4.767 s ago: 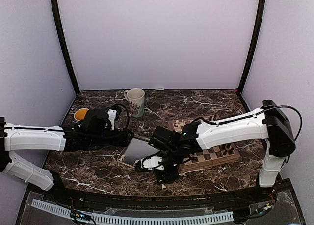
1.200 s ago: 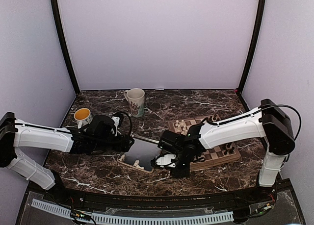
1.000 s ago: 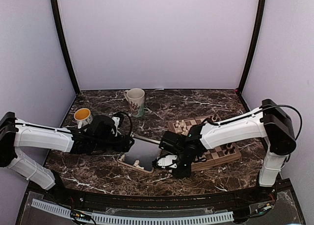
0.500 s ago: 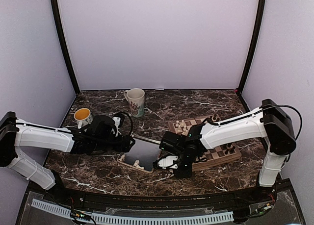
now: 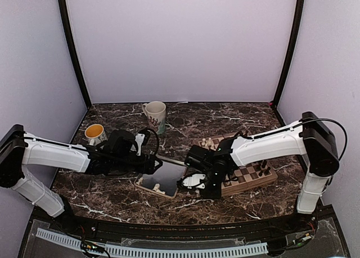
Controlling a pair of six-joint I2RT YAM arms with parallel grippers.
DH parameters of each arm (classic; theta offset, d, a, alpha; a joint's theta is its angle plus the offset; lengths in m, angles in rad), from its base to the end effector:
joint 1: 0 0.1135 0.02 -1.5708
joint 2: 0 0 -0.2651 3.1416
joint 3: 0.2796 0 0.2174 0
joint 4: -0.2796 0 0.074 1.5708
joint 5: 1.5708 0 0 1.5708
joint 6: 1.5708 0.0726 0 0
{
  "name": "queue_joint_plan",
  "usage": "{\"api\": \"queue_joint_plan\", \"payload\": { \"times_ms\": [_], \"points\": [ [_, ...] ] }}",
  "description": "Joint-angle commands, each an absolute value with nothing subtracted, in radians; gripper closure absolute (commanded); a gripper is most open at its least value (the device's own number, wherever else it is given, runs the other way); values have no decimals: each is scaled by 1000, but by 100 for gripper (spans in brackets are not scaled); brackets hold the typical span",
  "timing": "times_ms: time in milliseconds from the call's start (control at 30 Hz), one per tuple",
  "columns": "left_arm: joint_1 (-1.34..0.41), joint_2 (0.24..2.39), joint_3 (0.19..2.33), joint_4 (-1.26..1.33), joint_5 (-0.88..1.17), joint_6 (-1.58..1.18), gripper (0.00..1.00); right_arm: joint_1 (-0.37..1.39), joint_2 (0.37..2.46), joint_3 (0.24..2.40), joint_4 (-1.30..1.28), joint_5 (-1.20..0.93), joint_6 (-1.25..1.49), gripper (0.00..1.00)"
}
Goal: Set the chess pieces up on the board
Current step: Pick up the bishop from the corner of the board, then pass from the right arm to the left
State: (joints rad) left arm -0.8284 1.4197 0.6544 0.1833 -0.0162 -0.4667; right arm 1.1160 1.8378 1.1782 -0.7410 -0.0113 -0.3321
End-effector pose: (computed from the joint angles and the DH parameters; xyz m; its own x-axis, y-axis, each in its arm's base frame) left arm 0.2002 -0.2164 0.1935 -0.6593 0.0531 -0.7500 0.4826 0.7948 -0.3679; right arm 0.1384 0.2848 0.1441 -0.1161 -0.9796 -0.1638 -0.9912 0.1250 -0.0447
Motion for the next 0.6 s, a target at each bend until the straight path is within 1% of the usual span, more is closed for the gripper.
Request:
{"api": "queue_joint_plan", "payload": {
  "times_ms": [0,67,167,300,433,567],
  "points": [
    [-829,1449,704,239,124,-536,26,1106,1770,1216,-746,-27,-359,93],
    [-824,1467,708,283,191,-573,28,1104,1749,1233,-732,-26,-364,93],
    [-806,1501,700,387,323,-658,33,1094,1726,1262,-707,-31,-367,93],
    [-784,1567,675,609,516,-791,39,1072,1714,1297,-685,-48,-364,93],
    [-782,1637,662,776,623,-904,42,1052,1725,1328,-675,-66,-352,93],
    [-782,1699,655,893,676,-985,45,1030,1726,1343,-650,-97,-333,92]
  ]
}}
